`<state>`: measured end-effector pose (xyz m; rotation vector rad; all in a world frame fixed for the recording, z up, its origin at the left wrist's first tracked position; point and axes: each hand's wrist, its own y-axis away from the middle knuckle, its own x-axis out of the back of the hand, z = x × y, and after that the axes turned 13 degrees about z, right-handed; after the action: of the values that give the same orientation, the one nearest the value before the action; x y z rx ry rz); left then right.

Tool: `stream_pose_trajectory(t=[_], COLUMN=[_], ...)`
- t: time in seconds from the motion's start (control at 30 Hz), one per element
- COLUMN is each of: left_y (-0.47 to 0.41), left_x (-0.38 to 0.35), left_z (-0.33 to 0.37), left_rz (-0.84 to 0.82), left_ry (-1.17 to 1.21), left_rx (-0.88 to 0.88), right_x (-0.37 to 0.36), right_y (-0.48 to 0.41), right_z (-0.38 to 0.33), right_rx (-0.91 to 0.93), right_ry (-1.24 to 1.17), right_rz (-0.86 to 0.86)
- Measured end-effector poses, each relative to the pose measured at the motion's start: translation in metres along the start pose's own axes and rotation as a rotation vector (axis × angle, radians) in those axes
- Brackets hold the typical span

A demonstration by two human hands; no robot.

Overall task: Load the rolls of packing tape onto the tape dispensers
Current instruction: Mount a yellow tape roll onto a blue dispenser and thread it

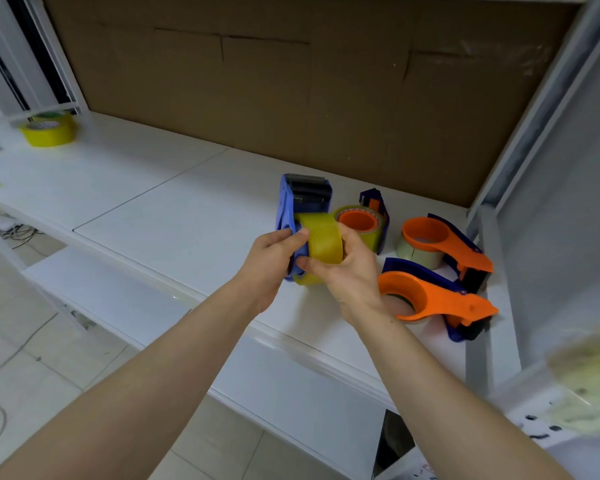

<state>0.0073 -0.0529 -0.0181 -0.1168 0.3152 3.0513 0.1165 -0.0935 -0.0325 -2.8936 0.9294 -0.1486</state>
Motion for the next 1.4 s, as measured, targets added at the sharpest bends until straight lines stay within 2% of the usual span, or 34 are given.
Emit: stream_pose_trajectory(t=[0.1,0.33,0.5,0.73,0.97,1.2,1.4], left_y=[0.002,-0.004,-0.002,-0.002,-0.003,0.000,0.002], left_x=[0.003,0.012,0.012,0.013,0.011,0.003,0.004], left_z=[-0.001,-0.003,-0.003,0.001,0.007,0.009,-0.001], left_rz=[-0.073,-0.051,-0.022,-0.029,0.088,0.031,-0.045], left_ry=[-0.023,0.013,0.014,0.056,0.011,-0.072,0.085], left_rx=[-0.048,-0.076,-0.093,-0.056,-0.052,-0.134,-0.030], right_x=[-0.006,0.005,0.004,0.001,0.010,0.007,0.006], right_y=[0.004,-0.003,-0.004,-0.003,-0.004,0.000,0.002], right_z=[0.004,-0.006,-0.006,-0.015,-0.017,-0.017,-0.007], right_rx=[-0.018,-0.094,-0.014,0.049,0.023,0.138,0.093], right_ry=[0.015,-0.022,0.071,0.053,-0.012,0.026,-0.021], right_rz=[-0.014,-0.154,-0.247,-0.073,0.011,-0.027,-0.036])
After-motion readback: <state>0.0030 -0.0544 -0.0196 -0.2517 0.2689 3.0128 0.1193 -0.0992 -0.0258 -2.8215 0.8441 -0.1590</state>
